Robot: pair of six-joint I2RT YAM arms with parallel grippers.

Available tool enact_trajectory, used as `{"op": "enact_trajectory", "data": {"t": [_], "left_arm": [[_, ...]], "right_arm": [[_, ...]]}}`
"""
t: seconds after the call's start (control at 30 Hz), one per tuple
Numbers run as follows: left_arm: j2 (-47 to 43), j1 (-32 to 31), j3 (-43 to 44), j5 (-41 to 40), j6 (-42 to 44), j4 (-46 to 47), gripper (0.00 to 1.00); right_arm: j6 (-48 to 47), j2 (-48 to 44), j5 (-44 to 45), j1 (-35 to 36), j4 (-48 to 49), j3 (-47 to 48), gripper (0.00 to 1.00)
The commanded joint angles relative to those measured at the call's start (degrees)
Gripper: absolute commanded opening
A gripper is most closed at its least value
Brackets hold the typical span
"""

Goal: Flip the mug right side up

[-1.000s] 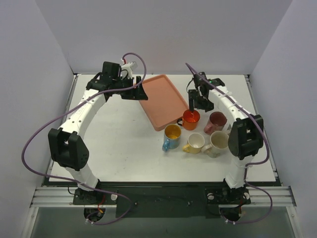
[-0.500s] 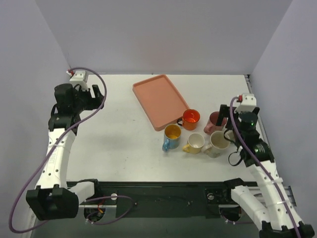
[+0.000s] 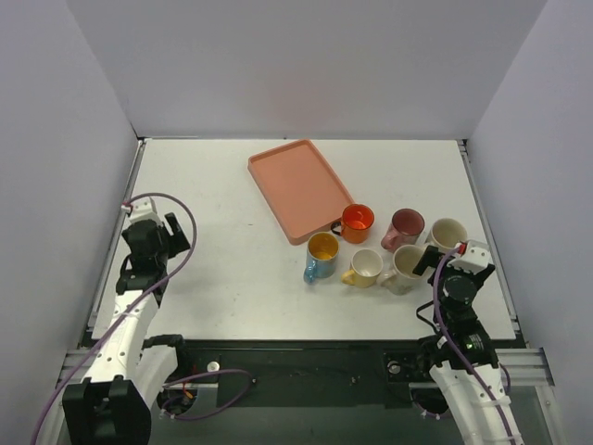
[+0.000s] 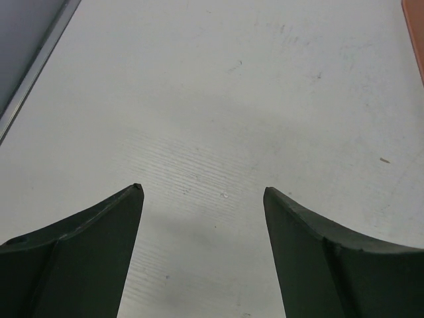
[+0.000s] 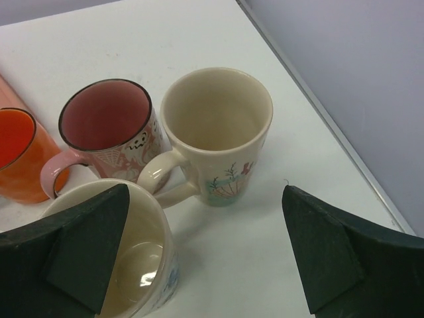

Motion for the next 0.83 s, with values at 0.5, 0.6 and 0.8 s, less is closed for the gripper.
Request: {"op": "enact_trajectory", "data": {"t": [0.5, 0.6, 0.8], "left_arm": [[-3.2, -2.9, -13.7, -6.8, 1.0, 15.8, 0.80], [-2.9, -2.7, -13.8, -6.6, 0.7, 15.3, 0.80], [-2.2, -2.5, -13.0, -4.9, 1.5, 14.3, 0.80]], "right_arm": [[6.4, 1.8, 2.4, -0.3, 2.3, -4.3, 0.92], [6.5, 2.0, 2.8, -0.3, 3.0, -4.7, 0.92], [7.2, 2.7, 3.6, -0.3, 4.7, -5.2, 0.92]]}}
